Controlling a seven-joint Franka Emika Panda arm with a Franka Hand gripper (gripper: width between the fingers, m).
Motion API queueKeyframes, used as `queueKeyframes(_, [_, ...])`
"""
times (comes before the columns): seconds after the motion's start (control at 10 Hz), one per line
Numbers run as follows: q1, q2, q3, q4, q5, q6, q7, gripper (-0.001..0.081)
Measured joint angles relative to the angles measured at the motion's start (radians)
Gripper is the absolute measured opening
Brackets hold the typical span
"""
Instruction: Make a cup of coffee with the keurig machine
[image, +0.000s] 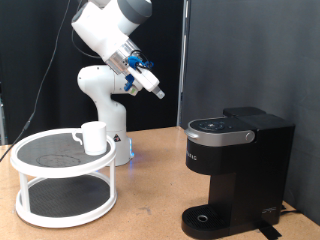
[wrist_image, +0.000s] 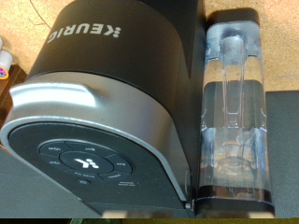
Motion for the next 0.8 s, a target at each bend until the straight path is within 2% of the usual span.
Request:
queueKeyframes(0.2, [-0.004,-0.001,-0.029,-0.001,-0.026,-0.069,-0.04,0.0])
queueKeyframes(0.5, [-0.044,-0.025,-0.118,0.002,-0.079,-0.178,-0.119,0.0])
queueKeyframes(0.8, [-0.082,-0.027,-0.209,0.042,-0.165,-0.327,-0.184,0.0])
